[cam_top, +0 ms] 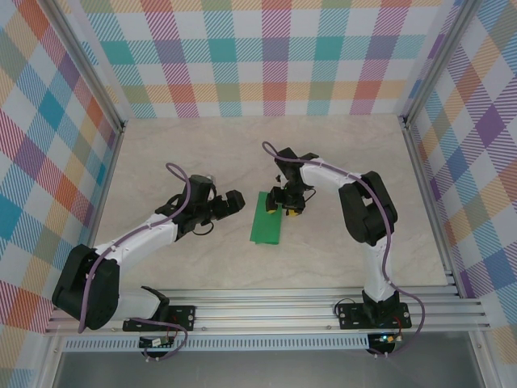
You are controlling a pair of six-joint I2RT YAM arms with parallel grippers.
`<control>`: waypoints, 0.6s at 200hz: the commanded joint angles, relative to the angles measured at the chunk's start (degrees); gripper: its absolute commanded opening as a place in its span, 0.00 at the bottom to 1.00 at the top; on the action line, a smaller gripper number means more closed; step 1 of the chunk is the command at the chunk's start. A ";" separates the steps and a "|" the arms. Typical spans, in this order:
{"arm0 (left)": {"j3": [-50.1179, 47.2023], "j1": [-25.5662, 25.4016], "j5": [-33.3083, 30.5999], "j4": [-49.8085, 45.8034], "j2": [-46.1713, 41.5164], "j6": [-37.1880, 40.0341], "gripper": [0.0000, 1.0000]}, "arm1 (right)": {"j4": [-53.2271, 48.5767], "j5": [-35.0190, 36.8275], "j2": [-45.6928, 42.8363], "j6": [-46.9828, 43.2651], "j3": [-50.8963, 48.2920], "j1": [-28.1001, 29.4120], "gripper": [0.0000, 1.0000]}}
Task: Fold a paper plane with a square sheet of paper (pick it up from the middle)
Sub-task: Hold the square sheet of paper at the center of the table.
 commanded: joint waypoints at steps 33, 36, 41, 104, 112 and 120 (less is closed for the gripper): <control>-0.38 -0.33 1.27 2.06 1.07 -0.57 1.00 | -1.97 1.67 1.77 3.49 2.67 0.38 0.64; -0.42 -0.34 1.28 2.05 1.05 -0.53 1.00 | -2.02 1.76 1.84 3.71 2.74 0.35 0.64; -0.38 -0.38 1.26 2.05 1.03 -0.52 1.00 | -1.99 1.86 1.99 4.07 2.76 0.31 0.64; -0.60 -0.33 1.33 2.18 1.10 -0.55 1.00 | -2.30 0.61 3.62 3.56 4.48 0.40 0.64; -0.60 -0.38 1.37 2.30 1.16 -0.52 1.00 | -2.80 0.60 3.99 3.24 4.75 0.44 0.64; -0.59 -0.38 1.44 2.39 1.19 -0.55 1.00 | -3.00 0.51 4.32 2.91 4.86 0.49 0.65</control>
